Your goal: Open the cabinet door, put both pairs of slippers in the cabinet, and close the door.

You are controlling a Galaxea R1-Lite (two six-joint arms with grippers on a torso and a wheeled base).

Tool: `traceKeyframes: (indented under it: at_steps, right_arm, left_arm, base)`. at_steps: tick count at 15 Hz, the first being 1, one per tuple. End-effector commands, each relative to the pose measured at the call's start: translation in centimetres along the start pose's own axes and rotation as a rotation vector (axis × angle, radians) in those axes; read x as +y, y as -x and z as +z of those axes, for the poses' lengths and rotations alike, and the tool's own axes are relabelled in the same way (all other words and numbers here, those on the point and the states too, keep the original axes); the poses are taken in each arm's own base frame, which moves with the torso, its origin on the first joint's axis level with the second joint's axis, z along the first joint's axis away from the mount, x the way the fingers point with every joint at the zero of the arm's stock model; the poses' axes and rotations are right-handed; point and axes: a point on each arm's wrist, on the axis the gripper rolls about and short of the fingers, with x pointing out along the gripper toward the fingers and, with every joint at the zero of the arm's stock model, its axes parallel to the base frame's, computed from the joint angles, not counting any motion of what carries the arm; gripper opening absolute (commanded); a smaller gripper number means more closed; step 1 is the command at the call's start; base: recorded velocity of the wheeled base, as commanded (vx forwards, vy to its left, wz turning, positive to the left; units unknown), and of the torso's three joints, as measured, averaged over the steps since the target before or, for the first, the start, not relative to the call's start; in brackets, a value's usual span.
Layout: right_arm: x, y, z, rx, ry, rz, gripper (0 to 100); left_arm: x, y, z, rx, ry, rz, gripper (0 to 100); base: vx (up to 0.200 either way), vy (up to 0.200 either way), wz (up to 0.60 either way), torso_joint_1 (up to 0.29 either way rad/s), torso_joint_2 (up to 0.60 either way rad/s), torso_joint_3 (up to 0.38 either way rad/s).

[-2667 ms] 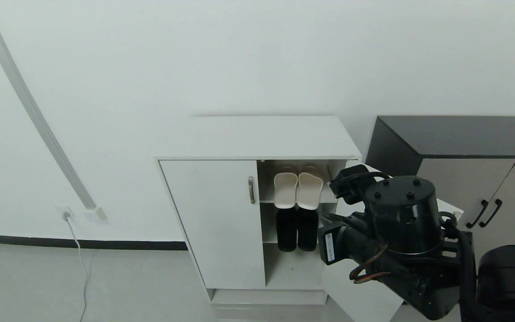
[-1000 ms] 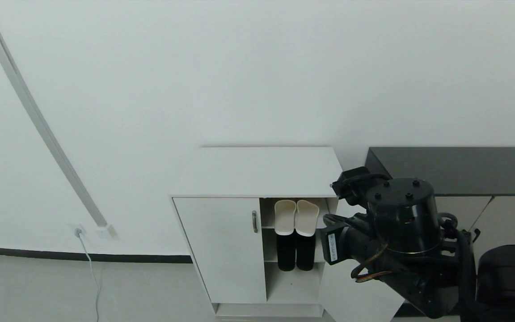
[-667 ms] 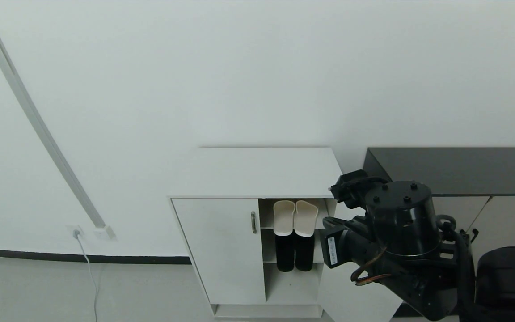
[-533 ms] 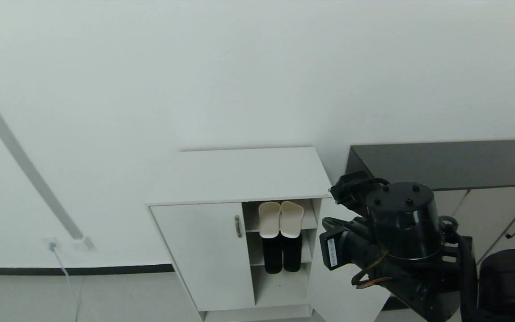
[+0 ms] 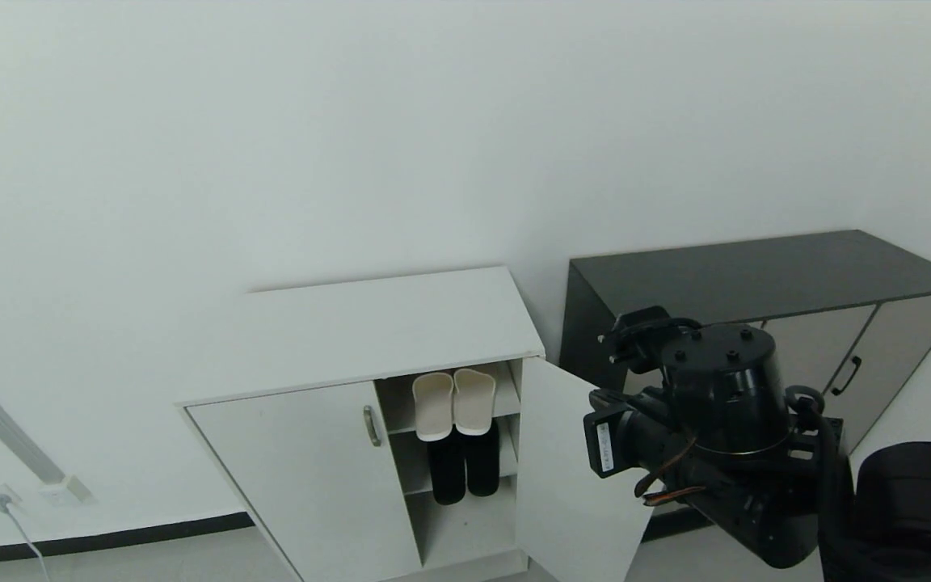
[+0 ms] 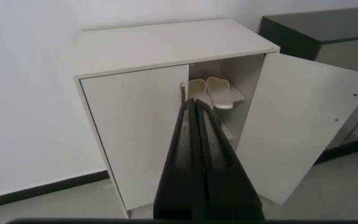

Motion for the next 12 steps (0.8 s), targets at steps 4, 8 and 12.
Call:
traceKeyframes:
  at_steps: [4, 8, 12]
  right_arm:
    - [-0.11, -0.32, -0.15, 0.004, 0.000, -0.004, 0]
    - [-0.13, -0.34, -0.15, 0.005, -0.001, 0.001, 0]
    - [-0.25, -0.44, -0.17, 0.007, -0.002, -0.002, 0]
  left_arm:
    - [0.00, -0.01, 0.00, 0.001, 0.000, 0.000, 0]
    - [0.00, -0.01, 0.00, 0.001, 0.000, 0.000, 0]
    - [0.00, -0.01, 0.00, 0.001, 0.001, 0.000, 0]
  base:
    - [0.000, 0.000, 0.00, 0.000, 0.00, 0.000]
    - [-0.100, 0.000, 0.00, 0.000, 0.00, 0.001]
    - [-0.200, 0.000, 0.00, 0.000, 0.00, 0.000]
